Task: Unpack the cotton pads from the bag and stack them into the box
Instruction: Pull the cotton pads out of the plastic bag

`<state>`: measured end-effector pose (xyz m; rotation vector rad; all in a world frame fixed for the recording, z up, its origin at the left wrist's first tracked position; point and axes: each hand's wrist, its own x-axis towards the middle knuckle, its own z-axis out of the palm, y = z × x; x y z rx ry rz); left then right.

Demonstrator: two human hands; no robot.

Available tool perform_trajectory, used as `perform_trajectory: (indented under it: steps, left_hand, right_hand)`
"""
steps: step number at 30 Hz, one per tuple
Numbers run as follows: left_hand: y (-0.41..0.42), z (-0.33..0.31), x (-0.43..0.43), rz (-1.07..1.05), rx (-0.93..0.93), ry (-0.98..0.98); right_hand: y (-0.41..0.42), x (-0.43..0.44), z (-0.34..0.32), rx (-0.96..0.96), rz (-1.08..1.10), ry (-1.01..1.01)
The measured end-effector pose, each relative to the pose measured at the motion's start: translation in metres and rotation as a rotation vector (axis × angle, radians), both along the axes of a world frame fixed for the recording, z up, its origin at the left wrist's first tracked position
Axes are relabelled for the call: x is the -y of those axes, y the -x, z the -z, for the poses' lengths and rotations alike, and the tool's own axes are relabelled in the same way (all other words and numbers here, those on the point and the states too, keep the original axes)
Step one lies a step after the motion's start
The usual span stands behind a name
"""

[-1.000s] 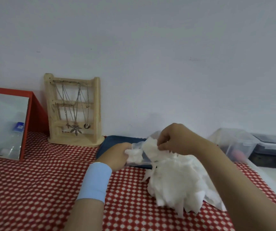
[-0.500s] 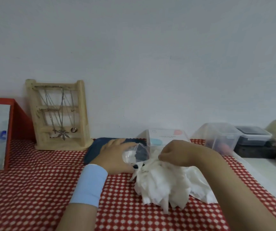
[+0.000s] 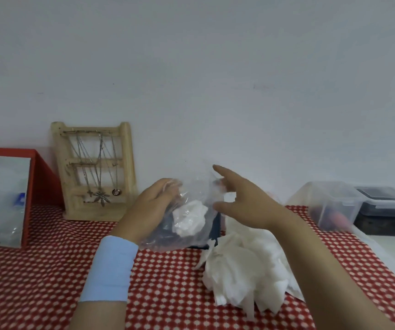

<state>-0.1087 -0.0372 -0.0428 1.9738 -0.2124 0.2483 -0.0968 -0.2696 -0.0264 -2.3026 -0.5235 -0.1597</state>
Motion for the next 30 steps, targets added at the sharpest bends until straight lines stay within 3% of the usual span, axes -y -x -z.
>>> perform_trajectory:
  steps: [7,10,16,19,21,24,27,30]
  left_hand:
    - [0.003,-0.006,-0.007,-0.087,0.061,-0.029]
    - [0.001,-0.009,-0.009,-0.136,0.102,0.122]
    - [0.001,-0.019,-0.003,-0.012,0.042,0.464]
    - [0.003,-0.019,0.000,-0.003,-0.006,0.158]
    - [0.003,-0.018,0.010,-0.042,0.033,0.102]
    - [0.001,-0.022,0.028,-0.051,0.043,0.241]
    - [-0.008,-0.033,0.049,-0.015,-0.009,0.268]
    - [-0.017,-0.041,0.076,0.057,-0.129,0.338]
  right_hand:
    - [-0.004,-0.014,0.005,-0.073,0.036,-0.297]
    - [-0.004,-0.014,0.007,-0.122,0.034,-0.410]
    - [-0.002,-0.010,0.002,-0.222,0.060,-0.595]
    - [0.000,-0.005,-0.005,-0.219,0.133,-0.650]
    - [0.000,0.002,-0.011,-0.163,0.204,-0.641]
    - [-0.003,0.014,-0.017,0.060,0.295,-0.478]
    - [0.005,0.032,-0.024,0.278,0.257,-0.318]
    - [0.016,0.054,-0.029,0.352,0.178,-0.261]
